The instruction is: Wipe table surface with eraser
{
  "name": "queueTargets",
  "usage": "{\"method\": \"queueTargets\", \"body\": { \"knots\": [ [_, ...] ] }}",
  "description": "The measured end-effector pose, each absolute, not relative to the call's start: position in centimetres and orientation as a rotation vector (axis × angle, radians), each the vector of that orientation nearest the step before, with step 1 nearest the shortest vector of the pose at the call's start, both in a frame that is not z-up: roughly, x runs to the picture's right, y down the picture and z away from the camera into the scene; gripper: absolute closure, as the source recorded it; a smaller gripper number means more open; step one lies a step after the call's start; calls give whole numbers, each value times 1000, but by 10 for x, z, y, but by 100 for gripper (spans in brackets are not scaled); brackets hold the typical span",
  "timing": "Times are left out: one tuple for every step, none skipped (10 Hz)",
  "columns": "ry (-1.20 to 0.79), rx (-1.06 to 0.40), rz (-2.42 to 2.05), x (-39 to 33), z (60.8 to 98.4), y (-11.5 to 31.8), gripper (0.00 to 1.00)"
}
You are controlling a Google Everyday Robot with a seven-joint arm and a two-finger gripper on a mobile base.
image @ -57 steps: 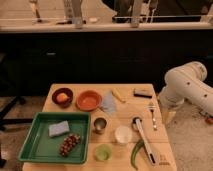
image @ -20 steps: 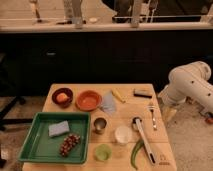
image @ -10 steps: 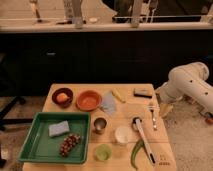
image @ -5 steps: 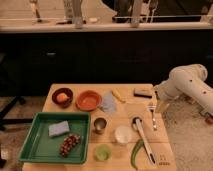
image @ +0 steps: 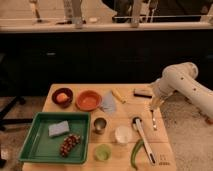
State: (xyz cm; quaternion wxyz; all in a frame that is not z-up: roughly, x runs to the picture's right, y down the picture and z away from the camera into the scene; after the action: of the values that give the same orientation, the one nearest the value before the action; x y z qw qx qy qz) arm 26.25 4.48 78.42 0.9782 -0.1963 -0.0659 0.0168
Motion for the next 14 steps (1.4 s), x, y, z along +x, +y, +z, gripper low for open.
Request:
{"method": "queueTargets", "body": {
  "knots": [
    [-130, -396, 30, 260, 788, 43, 20],
    [-125, -397, 24, 259, 793, 40, 20],
    [-121, -398, 19, 257, 798, 36, 20],
    [-114, -400, 15, 256, 805, 31, 20],
    [-111, -401, 12, 254, 809, 28, 20],
    [-108, -405, 14, 254, 813, 25, 20],
    [-102, -412, 15, 256, 820, 23, 20],
    [-102, -419, 14, 256, 823, 21, 20],
    [-108, -437, 8, 257, 827, 19, 20],
    [-114, -442, 6, 254, 828, 18, 20],
    [-111, -441, 5, 255, 828, 18, 20],
    [-108, -441, 8, 258, 828, 19, 20],
    [-108, -441, 8, 258, 828, 19, 20],
    [-110, -440, 6, 256, 828, 18, 20]
  ]
}}
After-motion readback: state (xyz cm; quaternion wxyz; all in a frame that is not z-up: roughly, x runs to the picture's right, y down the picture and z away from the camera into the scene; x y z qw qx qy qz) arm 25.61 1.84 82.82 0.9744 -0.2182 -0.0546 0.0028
